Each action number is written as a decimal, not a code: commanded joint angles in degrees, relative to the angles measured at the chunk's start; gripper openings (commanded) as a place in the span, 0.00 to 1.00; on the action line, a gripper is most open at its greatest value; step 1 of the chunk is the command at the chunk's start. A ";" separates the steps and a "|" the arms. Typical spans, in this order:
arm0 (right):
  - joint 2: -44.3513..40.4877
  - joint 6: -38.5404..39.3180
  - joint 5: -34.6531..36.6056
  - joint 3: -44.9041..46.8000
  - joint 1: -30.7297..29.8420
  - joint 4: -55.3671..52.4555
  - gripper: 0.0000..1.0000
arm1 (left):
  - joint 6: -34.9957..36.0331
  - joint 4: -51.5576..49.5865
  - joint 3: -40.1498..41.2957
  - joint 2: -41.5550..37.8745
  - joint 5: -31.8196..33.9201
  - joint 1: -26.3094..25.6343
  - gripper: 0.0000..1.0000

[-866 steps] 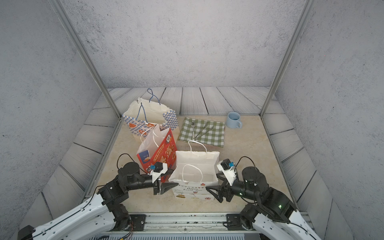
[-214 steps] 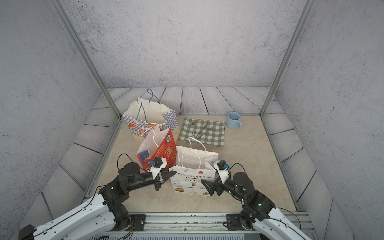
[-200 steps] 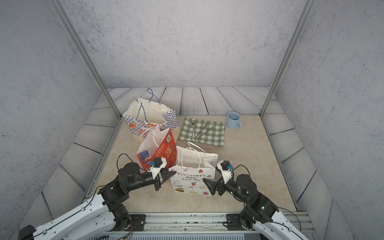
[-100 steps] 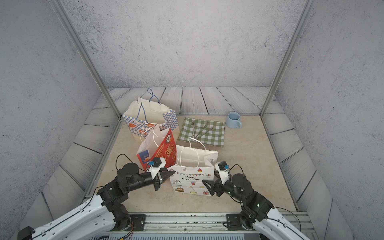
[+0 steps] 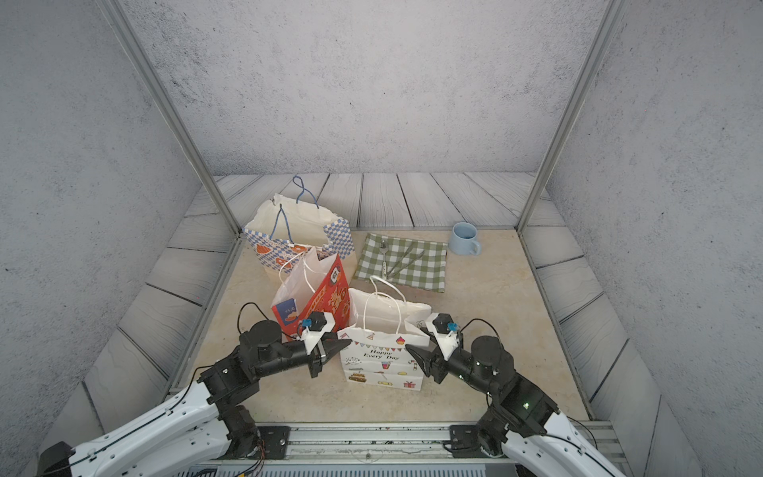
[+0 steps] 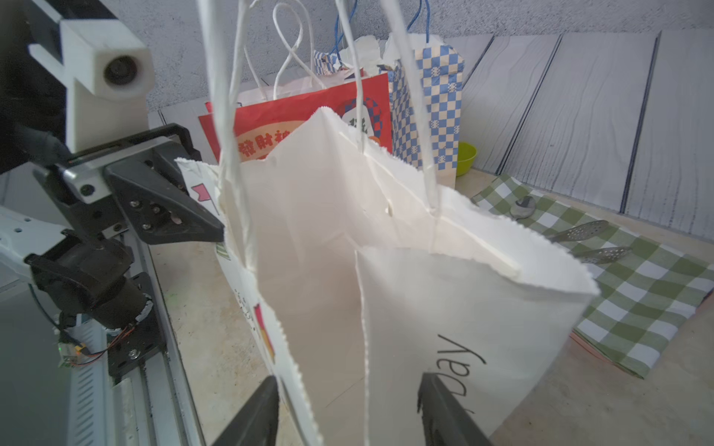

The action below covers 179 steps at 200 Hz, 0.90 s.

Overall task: Put away the paper bag
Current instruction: Press the paper bag at the center of the board.

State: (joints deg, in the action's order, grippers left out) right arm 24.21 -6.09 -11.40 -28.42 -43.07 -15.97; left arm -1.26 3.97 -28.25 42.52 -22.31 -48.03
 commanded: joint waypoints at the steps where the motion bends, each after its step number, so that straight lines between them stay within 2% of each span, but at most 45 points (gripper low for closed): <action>1: 1.76 4.58 -2.48 -1.67 -0.23 -2.38 0.52 | 0.99 0.53 -1.59 0.13 -0.81 -0.22 0.13; 55: 3.74 6.88 -3.91 -3.33 -0.26 -3.30 0.33 | 1.39 0.08 -1.06 -0.77 0.46 -0.22 0.15; 71: 3.84 7.57 -5.03 -3.68 -0.26 -3.96 0.27 | 1.43 0.26 -0.77 -0.95 0.96 -0.22 0.20; 86: 3.76 8.51 -6.27 -3.79 -0.23 -4.16 0.18 | 1.46 0.38 -0.43 -0.86 0.95 -0.05 0.33; 99: 3.91 8.89 -6.70 -3.94 -0.26 -4.42 0.10 | 1.43 0.38 -0.40 -0.84 0.95 0.04 0.55; 108: 4.11 9.05 -6.94 -4.14 -0.27 -4.51 0.07 | 1.48 0.19 -0.31 -1.03 1.05 0.13 0.62; 126: 4.44 9.25 -7.77 -4.47 -0.26 -4.77 0.02 | 1.43 -0.01 0.24 -2.14 2.12 0.43 0.85; 129: 4.52 9.29 -7.91 -4.57 -0.26 -4.90 0.01 | 1.55 -0.21 0.29 -2.32 2.19 0.52 0.95; 133: 4.61 9.34 -8.13 -4.74 -0.23 -5.09 0.01 | 1.65 -0.53 0.30 -2.64 2.20 0.68 1.00; 179: 4.63 11.28 -10.90 -9.04 -0.24 -10.64 0.00 | 2.19 -4.28 -0.60 -5.38 -2.06 5.52 0.99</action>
State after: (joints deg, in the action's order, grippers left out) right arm 29.15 3.42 -19.68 -34.11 -43.07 -22.65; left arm 0.19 1.78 -28.34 38.46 -21.63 -45.01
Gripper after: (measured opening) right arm 0.045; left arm 0.992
